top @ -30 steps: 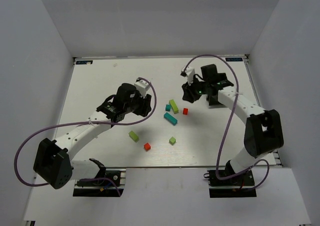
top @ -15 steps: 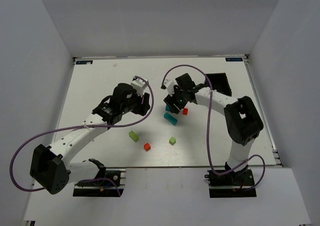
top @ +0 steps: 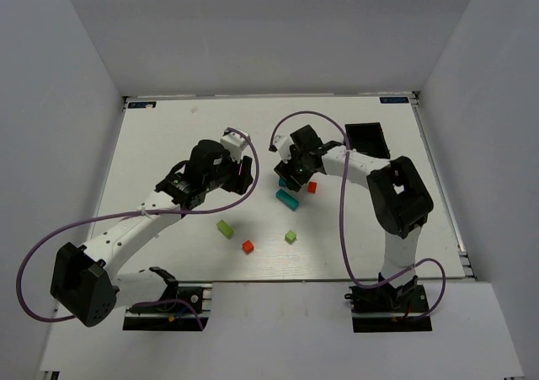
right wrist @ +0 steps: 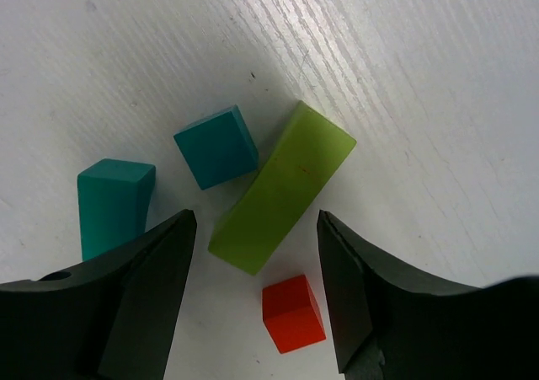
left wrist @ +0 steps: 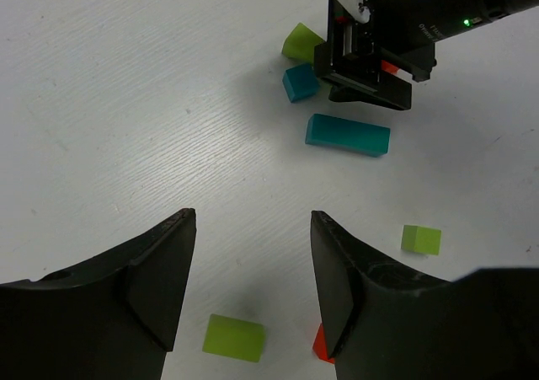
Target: Build the wood block tower
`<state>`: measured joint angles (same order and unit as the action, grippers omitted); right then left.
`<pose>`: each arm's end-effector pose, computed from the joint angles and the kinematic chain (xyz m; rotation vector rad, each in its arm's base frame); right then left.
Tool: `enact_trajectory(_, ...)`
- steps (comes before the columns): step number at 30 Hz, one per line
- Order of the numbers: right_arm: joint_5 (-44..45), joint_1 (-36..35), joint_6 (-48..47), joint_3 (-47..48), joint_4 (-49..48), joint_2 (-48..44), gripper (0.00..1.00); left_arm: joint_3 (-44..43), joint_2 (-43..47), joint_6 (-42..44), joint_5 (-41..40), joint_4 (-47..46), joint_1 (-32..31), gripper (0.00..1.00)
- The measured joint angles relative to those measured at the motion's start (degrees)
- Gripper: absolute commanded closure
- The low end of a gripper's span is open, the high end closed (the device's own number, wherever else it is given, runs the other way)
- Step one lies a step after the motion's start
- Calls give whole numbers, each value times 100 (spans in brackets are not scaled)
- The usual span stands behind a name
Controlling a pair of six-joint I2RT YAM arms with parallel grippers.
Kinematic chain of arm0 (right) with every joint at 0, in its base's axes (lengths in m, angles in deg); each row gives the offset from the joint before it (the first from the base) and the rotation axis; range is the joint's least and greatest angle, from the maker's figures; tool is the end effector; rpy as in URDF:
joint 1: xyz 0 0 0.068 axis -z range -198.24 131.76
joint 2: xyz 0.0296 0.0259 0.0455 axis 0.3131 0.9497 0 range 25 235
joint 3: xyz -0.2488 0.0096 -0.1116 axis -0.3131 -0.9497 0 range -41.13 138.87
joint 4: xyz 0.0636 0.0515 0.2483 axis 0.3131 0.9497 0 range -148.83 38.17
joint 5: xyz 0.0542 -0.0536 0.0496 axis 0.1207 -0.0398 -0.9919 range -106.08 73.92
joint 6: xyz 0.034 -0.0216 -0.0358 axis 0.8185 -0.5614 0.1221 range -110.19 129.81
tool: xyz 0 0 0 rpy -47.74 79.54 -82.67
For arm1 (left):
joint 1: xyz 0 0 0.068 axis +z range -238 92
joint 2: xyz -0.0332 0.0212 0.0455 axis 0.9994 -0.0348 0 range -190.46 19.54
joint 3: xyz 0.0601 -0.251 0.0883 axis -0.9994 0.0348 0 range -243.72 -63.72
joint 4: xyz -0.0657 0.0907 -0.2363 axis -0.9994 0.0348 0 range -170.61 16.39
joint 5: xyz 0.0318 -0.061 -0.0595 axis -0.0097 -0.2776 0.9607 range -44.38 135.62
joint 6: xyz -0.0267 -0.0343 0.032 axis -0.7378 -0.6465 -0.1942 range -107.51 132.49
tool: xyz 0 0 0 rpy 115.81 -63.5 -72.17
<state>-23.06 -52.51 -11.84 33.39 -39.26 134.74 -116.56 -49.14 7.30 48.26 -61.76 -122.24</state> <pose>0.3339 0.2327 0.1805 -1.2310 2.2147 0.2418 0.2193 -0.1512 0.2879 0.5798 2.1323 -0.4384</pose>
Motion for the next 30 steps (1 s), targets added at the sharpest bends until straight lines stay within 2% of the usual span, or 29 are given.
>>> enact_trajectory(5,4,0,42,70,15,205,41,0,0,0,7,-4,0,33)
enact_trajectory(9,20,0,70,146,15,238,61,0,0,0,17,-4,0,33)
enact_trajectory(13,26,0,68,203,-9,238,71,0,0,0,20,-4,0,34)
enact_trajectory(24,37,-63,-348,363,-90,238,74,7,341,-26,-271,-37,4,35)
enact_trajectory(30,-387,-103,-892,1270,-92,463,71,186,944,-28,-664,-236,39,36)
